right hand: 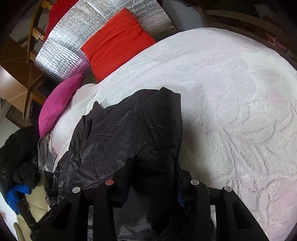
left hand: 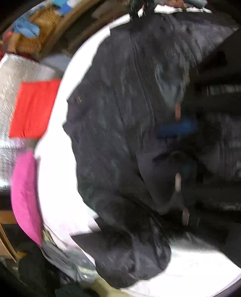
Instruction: Fold large clothes
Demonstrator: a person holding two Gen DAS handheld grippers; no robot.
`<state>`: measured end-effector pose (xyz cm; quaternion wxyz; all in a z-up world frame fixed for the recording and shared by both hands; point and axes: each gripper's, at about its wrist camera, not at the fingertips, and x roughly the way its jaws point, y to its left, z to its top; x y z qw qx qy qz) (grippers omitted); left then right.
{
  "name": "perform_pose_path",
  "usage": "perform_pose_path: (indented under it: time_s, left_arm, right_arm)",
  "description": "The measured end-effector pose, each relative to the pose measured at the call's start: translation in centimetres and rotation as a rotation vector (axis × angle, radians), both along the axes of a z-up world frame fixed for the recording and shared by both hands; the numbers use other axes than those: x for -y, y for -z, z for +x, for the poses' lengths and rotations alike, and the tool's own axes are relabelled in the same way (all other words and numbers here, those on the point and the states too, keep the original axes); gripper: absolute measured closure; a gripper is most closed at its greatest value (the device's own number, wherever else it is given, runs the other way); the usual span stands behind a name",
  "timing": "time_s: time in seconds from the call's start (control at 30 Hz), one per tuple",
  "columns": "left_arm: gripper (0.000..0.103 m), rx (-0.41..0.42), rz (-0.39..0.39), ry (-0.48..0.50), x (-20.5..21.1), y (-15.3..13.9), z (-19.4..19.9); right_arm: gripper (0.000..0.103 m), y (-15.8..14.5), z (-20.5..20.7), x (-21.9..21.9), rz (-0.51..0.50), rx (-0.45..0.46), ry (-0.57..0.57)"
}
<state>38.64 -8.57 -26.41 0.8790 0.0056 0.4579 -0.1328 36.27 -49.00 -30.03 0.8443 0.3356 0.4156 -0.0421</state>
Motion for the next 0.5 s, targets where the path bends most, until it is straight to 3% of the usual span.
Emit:
perform_pose_path:
  time_s: [0.13, 0.27, 0.3, 0.43, 0.47, 0.5]
  left_arm:
    - [0.086, 0.192, 0.086, -0.045, 0.9, -3.0, -0.1]
    - [0.086, 0.239, 0.161, -0.11, 0.1, -3.9, 1.6]
    - [0.086, 0.233, 0.19, -0.132, -0.2, -3.5, 2.2]
    - [0.078, 0.043, 0.206, -0.105, -1.3, 0.4, 4.7]
    - [0.07, 0.051, 0.242, -0.088, -0.8, 0.6, 4.5]
    - [0.052, 0.062, 0.272, -0.068, -0.3, 0.6, 4.1]
  right_arm:
    - [0.061, -0.5, -0.3, -0.1, 0.001, 0.025, 0.01]
    - [0.061, -1.4, -0.4, -0.6, 0.004, 0.071, -0.001]
    - [0.061, -1.4, -0.2, -0.8, 0.001, 0.071, -0.01]
    - [0.058, -0.7, 0.7, -1.9, -0.045, 0.021, -0.031]
    - [0.053, -0.8, 0.8, -2.1, -0.072, 0.01, -0.031]
    - [0.05, -0.9, 0.9, -2.1, -0.075, 0.004, -0.034]
